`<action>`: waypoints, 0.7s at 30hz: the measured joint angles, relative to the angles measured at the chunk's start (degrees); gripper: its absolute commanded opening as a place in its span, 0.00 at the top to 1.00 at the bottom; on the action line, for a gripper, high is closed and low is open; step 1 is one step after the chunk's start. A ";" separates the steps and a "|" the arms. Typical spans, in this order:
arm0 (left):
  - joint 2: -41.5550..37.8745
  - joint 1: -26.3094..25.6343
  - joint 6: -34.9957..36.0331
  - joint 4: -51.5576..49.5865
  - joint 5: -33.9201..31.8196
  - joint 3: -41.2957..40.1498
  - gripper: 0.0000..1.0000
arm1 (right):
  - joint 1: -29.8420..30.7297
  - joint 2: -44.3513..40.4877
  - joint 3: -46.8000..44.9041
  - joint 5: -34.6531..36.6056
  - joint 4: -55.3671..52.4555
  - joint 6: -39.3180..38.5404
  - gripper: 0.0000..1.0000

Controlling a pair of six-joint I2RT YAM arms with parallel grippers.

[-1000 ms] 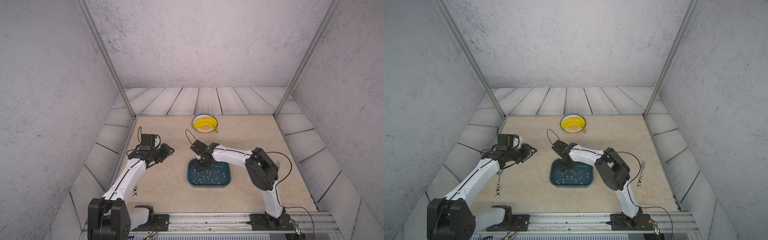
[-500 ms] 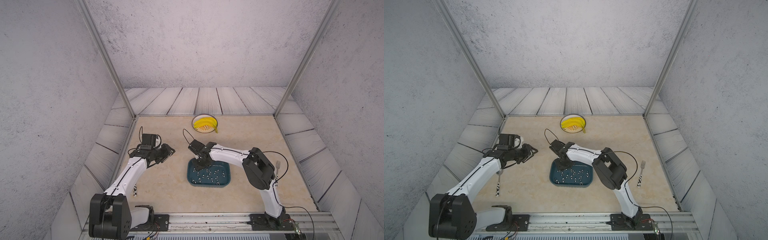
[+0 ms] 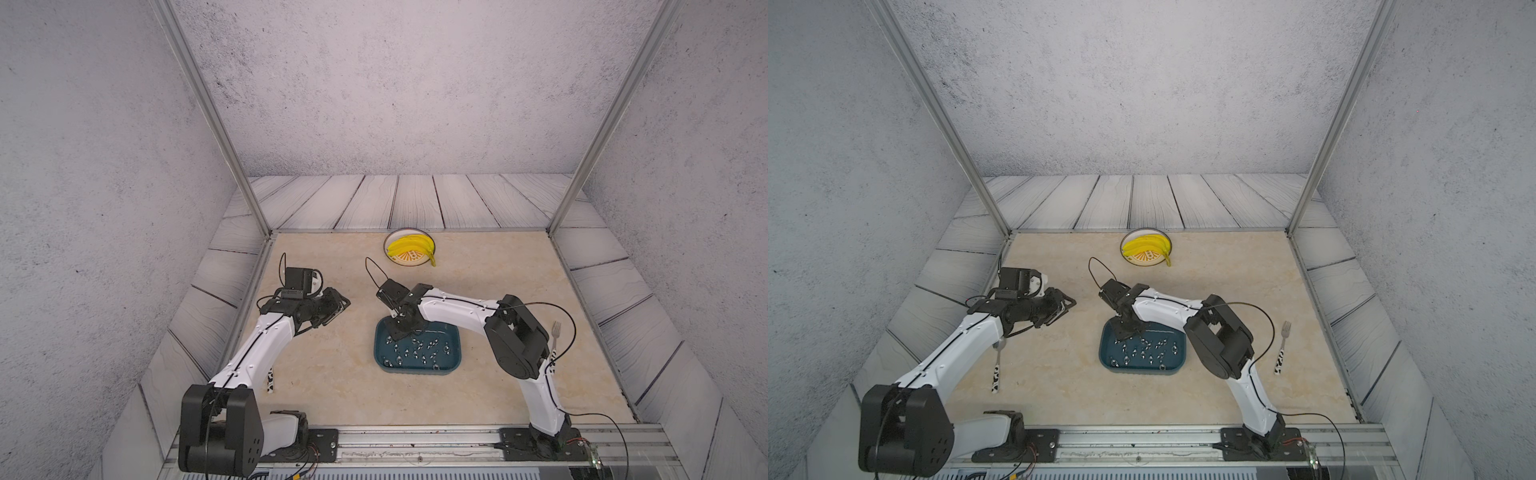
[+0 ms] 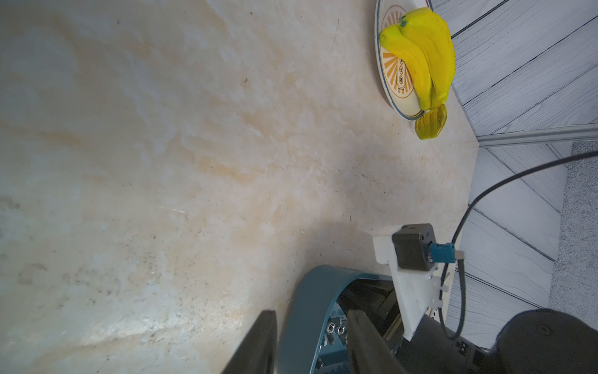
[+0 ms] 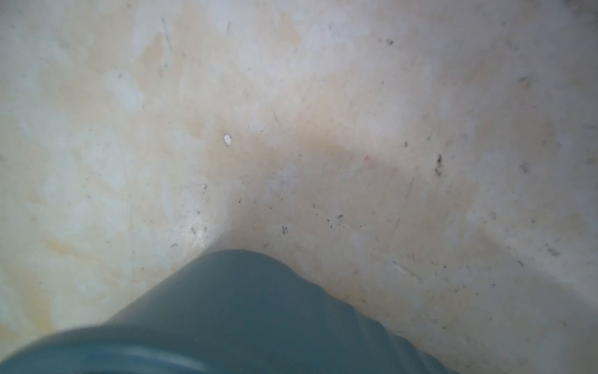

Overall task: Take out the wing nut from the storage box
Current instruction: Pick up the wing nut from the storage box.

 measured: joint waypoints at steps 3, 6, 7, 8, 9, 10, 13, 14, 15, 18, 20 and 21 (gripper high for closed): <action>0.00 0.00 -0.04 0.17 0.00 0.00 0.59 | 0.00 -0.37 -0.83 0.11 0.74 0.00 1.00; 0.00 0.00 -0.26 0.33 0.00 -0.02 0.61 | 0.00 -1.22 -2.25 0.35 1.62 0.00 1.00; 0.00 0.00 -0.46 0.44 0.02 -0.04 0.61 | 0.00 -1.70 -3.02 0.52 1.86 0.00 1.00; 0.00 0.00 -0.48 0.59 0.02 -0.09 0.62 | 0.00 -2.16 -3.67 0.76 1.88 0.00 1.00; 0.00 0.00 -0.63 0.81 0.04 -0.20 0.62 | 0.00 -2.69 -4.35 1.03 1.88 0.00 1.00; 0.02 0.00 -0.70 1.05 0.11 -0.35 0.62 | 0.00 -3.08 -4.94 1.25 1.90 0.00 1.00; 0.33 -0.04 -1.11 1.68 0.46 -1.01 0.63 | 0.00 -3.93 -6.23 2.05 1.81 -0.07 1.00; 0.59 -0.13 -1.18 1.90 0.57 -1.16 0.63 | 0.00 -4.31 -6.78 2.27 2.08 -0.11 1.00; 0.92 -0.20 -1.29 2.03 0.66 -1.20 0.63 | 0.00 -4.66 -7.23 2.43 2.10 -0.20 1.00; 1.79 -0.83 -1.36 2.45 0.66 -1.27 0.64 | 0.00 -5.55 -8.17 2.71 1.75 -0.39 1.00; 2.19 -1.44 -1.33 2.58 0.74 -1.25 0.64 | 0.00 -6.29 -8.63 2.75 1.27 -0.68 1.00; 2.43 -1.90 -1.29 2.60 0.81 -1.22 0.64 | 0.00 -6.78 -8.79 2.78 0.94 -0.92 1.00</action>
